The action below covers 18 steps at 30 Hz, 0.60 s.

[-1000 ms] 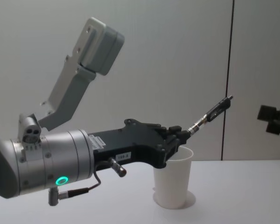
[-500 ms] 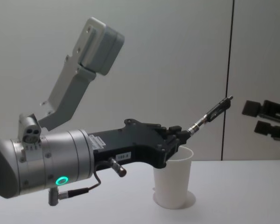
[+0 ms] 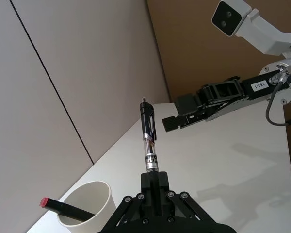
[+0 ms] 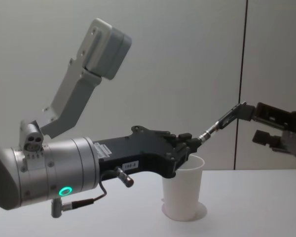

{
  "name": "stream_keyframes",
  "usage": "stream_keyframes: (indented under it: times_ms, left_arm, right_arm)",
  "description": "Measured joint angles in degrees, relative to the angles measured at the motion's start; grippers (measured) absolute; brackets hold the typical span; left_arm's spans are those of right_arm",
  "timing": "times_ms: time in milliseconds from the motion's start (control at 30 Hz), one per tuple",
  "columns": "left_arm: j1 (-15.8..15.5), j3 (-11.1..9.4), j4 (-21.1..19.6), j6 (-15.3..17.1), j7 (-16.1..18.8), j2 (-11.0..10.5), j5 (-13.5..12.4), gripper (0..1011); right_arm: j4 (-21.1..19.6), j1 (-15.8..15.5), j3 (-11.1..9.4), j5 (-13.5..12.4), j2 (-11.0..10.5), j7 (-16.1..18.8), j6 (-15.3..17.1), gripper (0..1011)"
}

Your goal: Place the pen into the pen holder.

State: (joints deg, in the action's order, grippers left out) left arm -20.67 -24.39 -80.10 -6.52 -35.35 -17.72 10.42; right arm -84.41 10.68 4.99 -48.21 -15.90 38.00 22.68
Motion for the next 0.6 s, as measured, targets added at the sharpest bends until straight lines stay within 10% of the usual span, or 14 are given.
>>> stream_keyframes:
  times_ms: [600]
  left_arm:
    - [0.00, 0.00, 0.00, 0.00, 0.00, 0.00, 0.00, 103]
  right_arm:
    - [-0.97, 0.79, 1.80, -5.16, 2.23, -8.95, 1.23, 1001]
